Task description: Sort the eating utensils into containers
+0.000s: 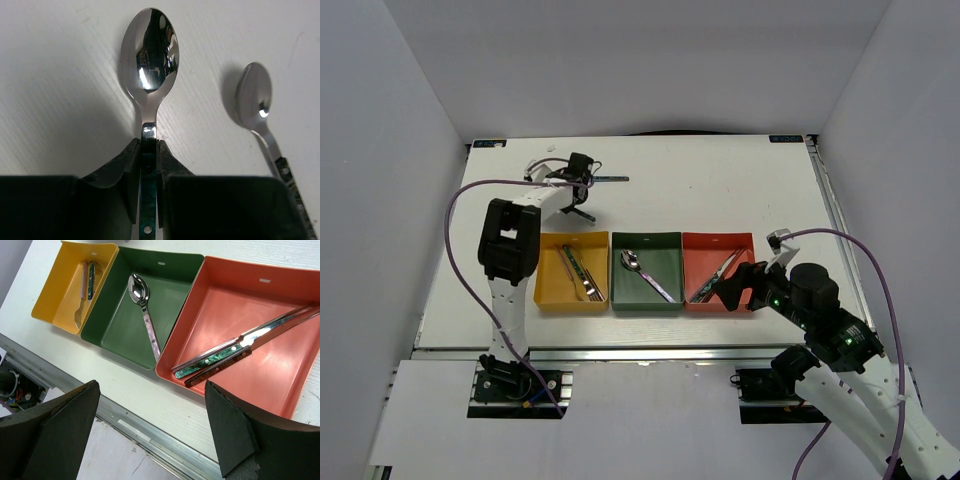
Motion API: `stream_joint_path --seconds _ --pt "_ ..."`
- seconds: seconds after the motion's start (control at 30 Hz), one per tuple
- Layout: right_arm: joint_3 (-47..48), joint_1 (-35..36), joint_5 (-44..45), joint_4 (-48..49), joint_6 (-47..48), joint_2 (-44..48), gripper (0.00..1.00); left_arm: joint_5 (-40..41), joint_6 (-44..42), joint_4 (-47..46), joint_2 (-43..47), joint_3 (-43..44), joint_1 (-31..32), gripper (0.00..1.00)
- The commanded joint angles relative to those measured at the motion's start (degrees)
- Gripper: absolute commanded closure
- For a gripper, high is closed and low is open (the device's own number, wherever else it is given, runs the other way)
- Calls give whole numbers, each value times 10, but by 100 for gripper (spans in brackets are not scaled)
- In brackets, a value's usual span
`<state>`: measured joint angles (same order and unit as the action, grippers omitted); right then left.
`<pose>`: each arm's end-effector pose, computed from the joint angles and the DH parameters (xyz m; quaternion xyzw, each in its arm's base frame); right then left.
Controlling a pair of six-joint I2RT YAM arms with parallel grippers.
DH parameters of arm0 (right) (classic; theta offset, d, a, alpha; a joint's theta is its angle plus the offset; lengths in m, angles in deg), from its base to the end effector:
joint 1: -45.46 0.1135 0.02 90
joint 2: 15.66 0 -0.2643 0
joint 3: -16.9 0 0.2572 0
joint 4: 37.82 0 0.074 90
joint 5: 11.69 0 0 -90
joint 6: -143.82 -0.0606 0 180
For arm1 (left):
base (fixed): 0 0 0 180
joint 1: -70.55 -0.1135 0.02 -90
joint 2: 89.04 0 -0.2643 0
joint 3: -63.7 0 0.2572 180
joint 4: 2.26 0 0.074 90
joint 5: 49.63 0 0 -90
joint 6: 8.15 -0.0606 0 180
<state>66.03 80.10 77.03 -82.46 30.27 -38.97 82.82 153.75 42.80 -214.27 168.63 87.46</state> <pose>0.1113 0.0785 0.2867 -0.0850 0.8087 0.2909 0.5041 0.4551 -0.0956 0.1323 -0.4890 0.7722 0.1135 0.3896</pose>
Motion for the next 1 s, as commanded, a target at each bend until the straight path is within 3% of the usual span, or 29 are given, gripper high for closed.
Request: stream_joint_path --seconds 0.0,0.33,0.53,0.73,0.97 --pt "-3 0 3 15 4 -2 11 -1 -15 -46 78 0 -10 100" --pt "-4 0 7 16 4 -11 11 -29 -54 -59 121 13 -10 100" --pt "2 0 33 17 -3 -6 11 -38 -73 -46 203 -30 41 100" --pt "50 -1 73 25 -1 -25 11 28 -2 -56 322 -188 177 100" --pt "141 0 136 4 40 -101 11 97 148 -35 347 -282 361 100"
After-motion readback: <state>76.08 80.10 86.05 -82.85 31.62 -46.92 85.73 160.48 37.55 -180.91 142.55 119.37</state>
